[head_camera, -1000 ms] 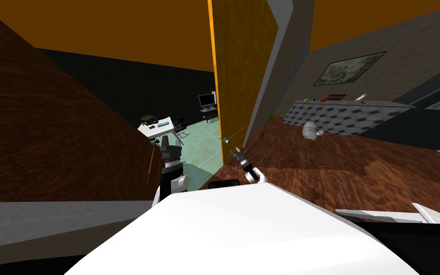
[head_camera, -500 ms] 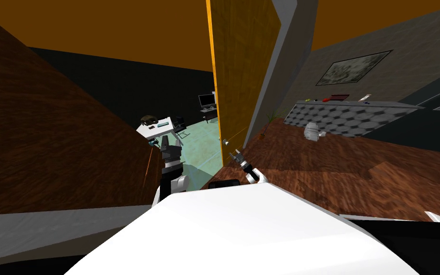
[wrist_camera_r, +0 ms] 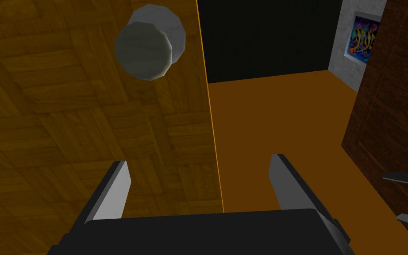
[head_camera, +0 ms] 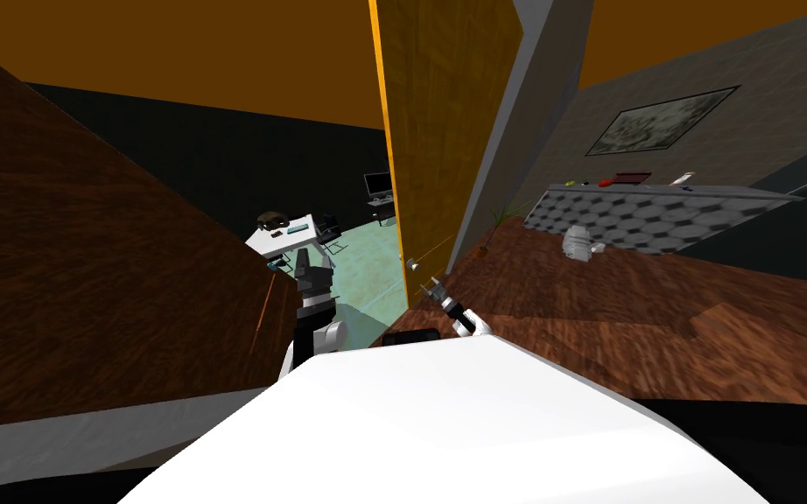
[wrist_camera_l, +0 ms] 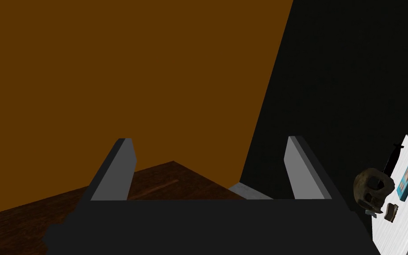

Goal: Push the door open

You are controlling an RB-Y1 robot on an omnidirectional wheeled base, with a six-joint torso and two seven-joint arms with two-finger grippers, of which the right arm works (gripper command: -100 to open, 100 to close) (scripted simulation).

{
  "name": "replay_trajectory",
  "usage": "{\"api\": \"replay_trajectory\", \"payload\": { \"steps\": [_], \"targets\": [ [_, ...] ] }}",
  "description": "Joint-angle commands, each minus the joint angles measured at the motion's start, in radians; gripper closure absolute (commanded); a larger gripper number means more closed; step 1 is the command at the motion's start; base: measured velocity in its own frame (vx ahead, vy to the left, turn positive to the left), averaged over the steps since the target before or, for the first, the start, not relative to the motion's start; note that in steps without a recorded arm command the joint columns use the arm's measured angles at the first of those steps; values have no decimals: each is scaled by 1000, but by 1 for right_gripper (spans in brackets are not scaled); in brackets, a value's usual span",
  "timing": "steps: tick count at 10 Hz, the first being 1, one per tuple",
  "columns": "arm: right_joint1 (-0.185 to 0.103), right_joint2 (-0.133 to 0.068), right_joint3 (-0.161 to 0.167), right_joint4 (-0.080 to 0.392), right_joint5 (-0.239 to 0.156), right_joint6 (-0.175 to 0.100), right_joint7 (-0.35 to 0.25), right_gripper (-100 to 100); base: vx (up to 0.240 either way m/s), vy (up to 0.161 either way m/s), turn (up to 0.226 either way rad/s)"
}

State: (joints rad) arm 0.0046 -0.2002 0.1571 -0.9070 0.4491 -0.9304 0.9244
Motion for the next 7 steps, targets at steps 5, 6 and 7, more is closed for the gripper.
{"api": "replay_trajectory", "payload": {
  "steps": [5,6,7],
  "targets": [
    [-42,-12,8,124,44,-39,76,-100,69,-70,20],
    [-48,-14,9,139,49,-44,84,-100,57,-72,12],
    [-55,-16,10,162,57,-51,98,-100,51,-81,12]
  ]
}}
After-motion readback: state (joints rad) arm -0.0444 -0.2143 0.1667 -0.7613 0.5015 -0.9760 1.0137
